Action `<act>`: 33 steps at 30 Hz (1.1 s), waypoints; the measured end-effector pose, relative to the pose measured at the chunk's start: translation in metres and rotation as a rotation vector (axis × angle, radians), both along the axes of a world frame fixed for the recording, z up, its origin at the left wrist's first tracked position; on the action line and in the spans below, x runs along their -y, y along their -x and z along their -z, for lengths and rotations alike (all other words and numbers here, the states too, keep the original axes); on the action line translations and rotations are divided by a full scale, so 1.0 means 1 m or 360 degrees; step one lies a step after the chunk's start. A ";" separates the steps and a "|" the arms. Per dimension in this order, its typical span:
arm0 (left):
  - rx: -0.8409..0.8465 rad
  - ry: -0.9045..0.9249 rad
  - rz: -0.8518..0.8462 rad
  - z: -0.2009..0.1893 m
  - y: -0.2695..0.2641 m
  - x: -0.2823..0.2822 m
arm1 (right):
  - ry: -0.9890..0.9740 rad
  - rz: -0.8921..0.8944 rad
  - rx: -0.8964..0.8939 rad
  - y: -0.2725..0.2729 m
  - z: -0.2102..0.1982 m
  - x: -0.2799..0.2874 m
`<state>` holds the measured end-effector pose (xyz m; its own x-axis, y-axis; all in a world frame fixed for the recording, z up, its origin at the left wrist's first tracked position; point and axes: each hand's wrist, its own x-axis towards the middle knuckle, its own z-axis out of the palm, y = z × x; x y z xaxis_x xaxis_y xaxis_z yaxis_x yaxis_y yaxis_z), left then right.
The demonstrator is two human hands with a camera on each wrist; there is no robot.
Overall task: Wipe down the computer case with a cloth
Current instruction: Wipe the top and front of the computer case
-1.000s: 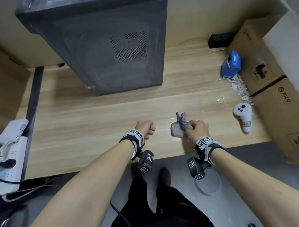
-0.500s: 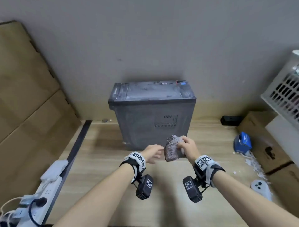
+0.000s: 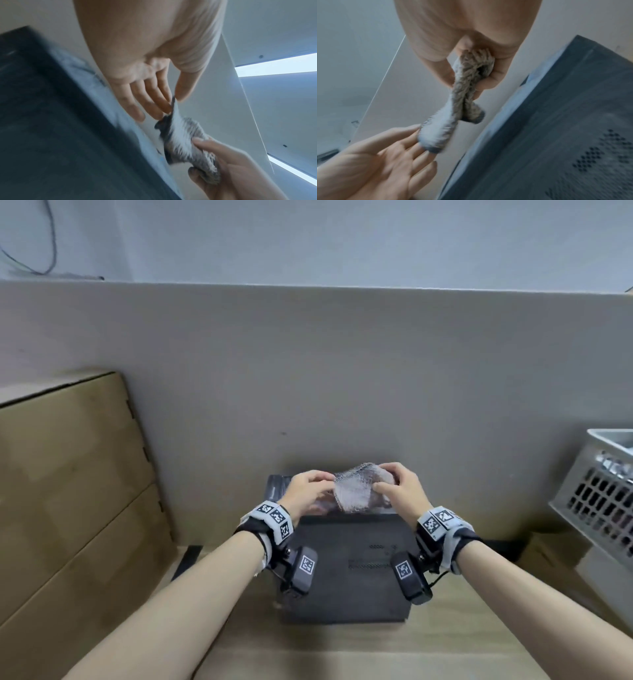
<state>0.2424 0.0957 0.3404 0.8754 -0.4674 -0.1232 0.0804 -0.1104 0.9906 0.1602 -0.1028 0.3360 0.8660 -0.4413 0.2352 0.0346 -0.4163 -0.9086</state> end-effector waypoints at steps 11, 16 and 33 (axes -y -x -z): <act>0.0080 -0.0701 -0.0782 0.059 -0.066 -0.072 | 0.1612 0.0054 -0.0599 -0.007 0.049 0.002; -0.0060 -0.0518 -0.0709 0.083 -0.071 -0.070 | 0.1615 -0.0028 -0.0609 -0.010 0.064 -0.004; -0.0312 -0.0128 -0.0780 0.081 -0.053 -0.081 | 0.1708 -0.0387 -0.0275 -0.054 0.074 -0.146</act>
<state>0.2949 0.1765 0.2596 0.9457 0.0079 -0.3249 0.3243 -0.0886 0.9418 0.2145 0.0432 0.2623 0.9596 0.1044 0.2612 0.1298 -0.9882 -0.0818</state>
